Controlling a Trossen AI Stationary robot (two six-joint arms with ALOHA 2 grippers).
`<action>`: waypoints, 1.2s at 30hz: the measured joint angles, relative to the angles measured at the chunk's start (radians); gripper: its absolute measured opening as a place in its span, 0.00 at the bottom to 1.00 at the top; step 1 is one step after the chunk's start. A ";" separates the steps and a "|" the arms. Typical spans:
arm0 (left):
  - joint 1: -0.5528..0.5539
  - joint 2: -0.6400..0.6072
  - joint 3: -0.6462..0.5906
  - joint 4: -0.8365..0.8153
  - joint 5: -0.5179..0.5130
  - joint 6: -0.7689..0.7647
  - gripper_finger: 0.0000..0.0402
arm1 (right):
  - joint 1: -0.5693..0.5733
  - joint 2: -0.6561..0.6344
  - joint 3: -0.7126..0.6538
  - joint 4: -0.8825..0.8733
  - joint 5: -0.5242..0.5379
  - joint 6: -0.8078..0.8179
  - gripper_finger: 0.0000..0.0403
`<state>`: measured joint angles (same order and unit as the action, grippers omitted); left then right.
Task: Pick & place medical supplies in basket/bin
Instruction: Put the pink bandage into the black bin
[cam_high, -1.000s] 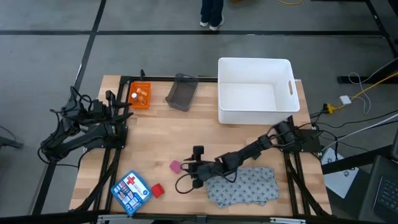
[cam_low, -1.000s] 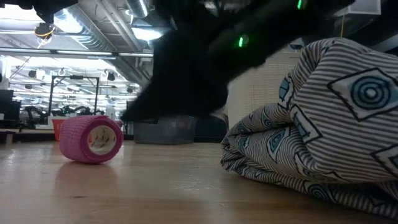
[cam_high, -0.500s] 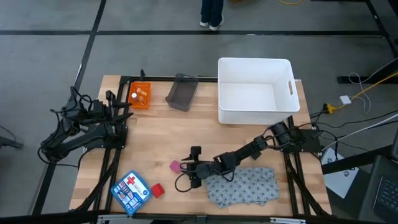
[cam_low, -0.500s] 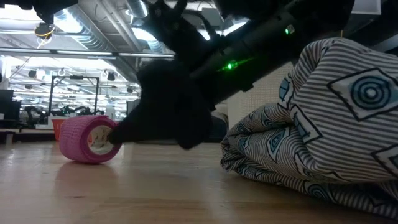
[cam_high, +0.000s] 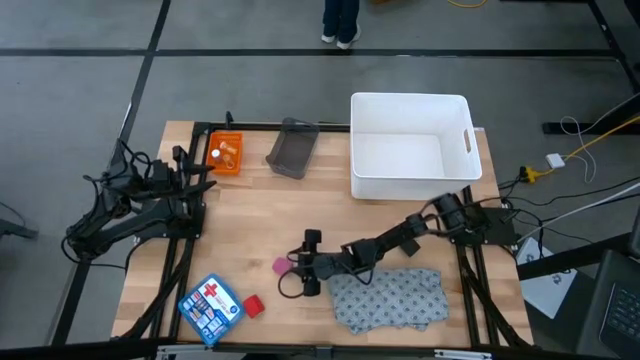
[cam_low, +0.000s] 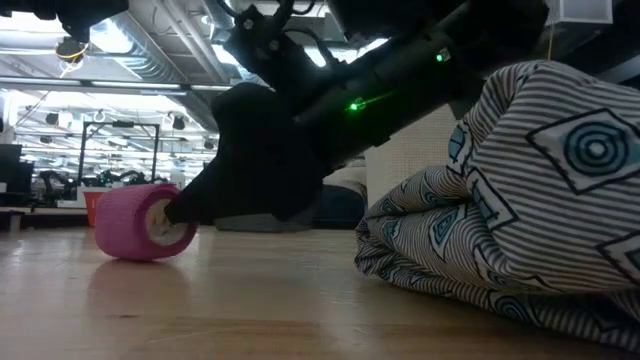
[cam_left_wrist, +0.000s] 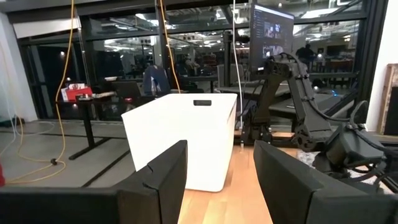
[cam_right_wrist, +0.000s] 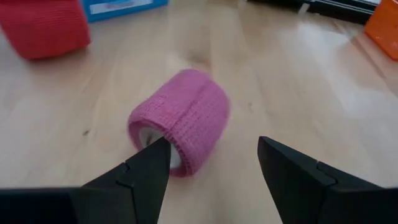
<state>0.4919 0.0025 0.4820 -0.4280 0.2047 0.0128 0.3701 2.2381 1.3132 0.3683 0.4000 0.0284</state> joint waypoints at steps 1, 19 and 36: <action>0.000 0.000 0.000 0.001 0.000 0.000 0.45 | -0.006 0.000 0.000 0.000 0.000 0.009 0.60; 0.000 0.000 0.000 0.001 0.009 0.000 0.45 | -0.068 0.000 0.000 0.020 -0.150 -0.005 0.18; 0.000 0.000 0.000 0.001 0.010 0.000 0.45 | -0.164 -0.002 0.163 0.061 -0.180 -0.118 0.03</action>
<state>0.4919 0.0025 0.4816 -0.4272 0.2142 0.0132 0.2066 2.2364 1.4758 0.4289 0.2199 -0.0891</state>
